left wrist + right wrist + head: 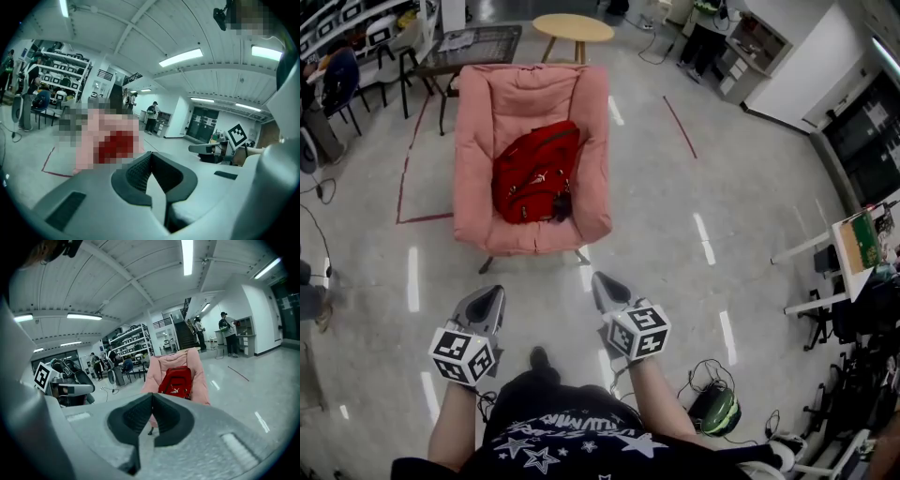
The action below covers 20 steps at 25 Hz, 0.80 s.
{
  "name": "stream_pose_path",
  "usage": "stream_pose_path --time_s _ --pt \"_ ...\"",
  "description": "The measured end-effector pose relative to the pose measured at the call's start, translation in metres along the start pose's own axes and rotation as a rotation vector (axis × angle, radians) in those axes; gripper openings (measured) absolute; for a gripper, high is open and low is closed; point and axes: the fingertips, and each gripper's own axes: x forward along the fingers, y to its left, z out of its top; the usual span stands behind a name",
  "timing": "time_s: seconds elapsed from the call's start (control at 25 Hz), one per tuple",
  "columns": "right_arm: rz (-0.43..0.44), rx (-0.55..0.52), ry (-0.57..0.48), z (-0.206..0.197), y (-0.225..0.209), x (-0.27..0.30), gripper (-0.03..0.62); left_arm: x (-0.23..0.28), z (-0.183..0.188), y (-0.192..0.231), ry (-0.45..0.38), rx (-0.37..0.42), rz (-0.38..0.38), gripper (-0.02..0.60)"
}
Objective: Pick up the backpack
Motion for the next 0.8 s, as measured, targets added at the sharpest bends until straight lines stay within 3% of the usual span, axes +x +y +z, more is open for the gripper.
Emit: stream_pose_path --time_s 0.16,0.4,0.64,0.8 --pt "-0.060 0.012 -0.005 0.010 -0.013 0.016 0.000 0.018 0.010 0.021 0.012 0.010 -0.033 0.008" --pt "-0.107 0.030 0.013 0.012 -0.041 0.032 0.000 0.055 0.009 0.037 0.046 -0.048 -0.072 0.008" --pt "-0.069 0.037 0.015 0.027 -0.079 0.084 0.000 0.107 0.018 0.050 0.054 -0.055 -0.050 0.008" --pt "0.001 0.027 0.027 0.053 -0.107 0.132 0.000 0.148 0.041 0.070 0.054 -0.056 0.012 0.008"
